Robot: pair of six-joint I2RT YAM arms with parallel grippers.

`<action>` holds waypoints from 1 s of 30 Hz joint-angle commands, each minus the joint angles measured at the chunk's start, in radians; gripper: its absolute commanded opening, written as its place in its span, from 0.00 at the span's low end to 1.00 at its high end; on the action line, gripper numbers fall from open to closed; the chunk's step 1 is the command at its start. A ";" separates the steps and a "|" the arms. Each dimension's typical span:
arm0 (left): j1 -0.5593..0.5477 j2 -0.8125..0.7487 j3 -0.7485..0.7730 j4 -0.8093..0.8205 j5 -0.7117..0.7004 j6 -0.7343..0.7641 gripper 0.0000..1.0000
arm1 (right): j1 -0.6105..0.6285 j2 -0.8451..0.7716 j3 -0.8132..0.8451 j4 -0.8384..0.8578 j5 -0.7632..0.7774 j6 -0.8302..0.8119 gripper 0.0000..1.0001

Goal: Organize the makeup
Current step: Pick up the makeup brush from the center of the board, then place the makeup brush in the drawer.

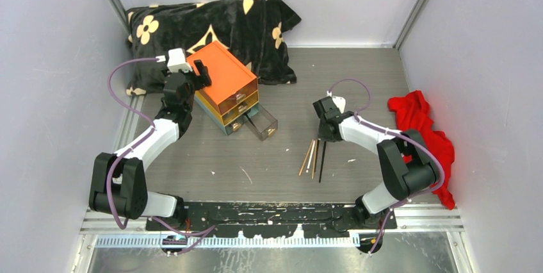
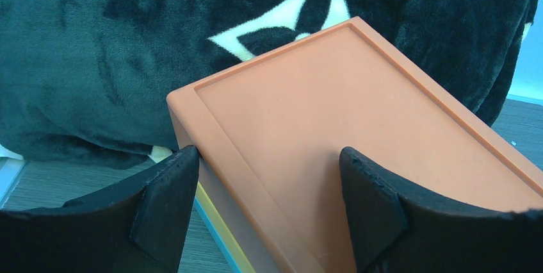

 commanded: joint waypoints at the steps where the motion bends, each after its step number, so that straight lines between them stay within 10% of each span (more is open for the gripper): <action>1: -0.028 0.066 -0.067 -0.285 0.155 0.050 0.77 | -0.006 -0.082 -0.005 -0.047 0.075 -0.025 0.01; 16: -0.029 0.064 -0.069 -0.285 0.155 0.049 0.77 | -0.003 -0.269 0.278 -0.033 0.040 -0.077 0.01; 30: -0.029 0.066 -0.066 -0.288 0.156 0.051 0.77 | 0.214 -0.105 0.271 0.636 0.126 -0.082 0.01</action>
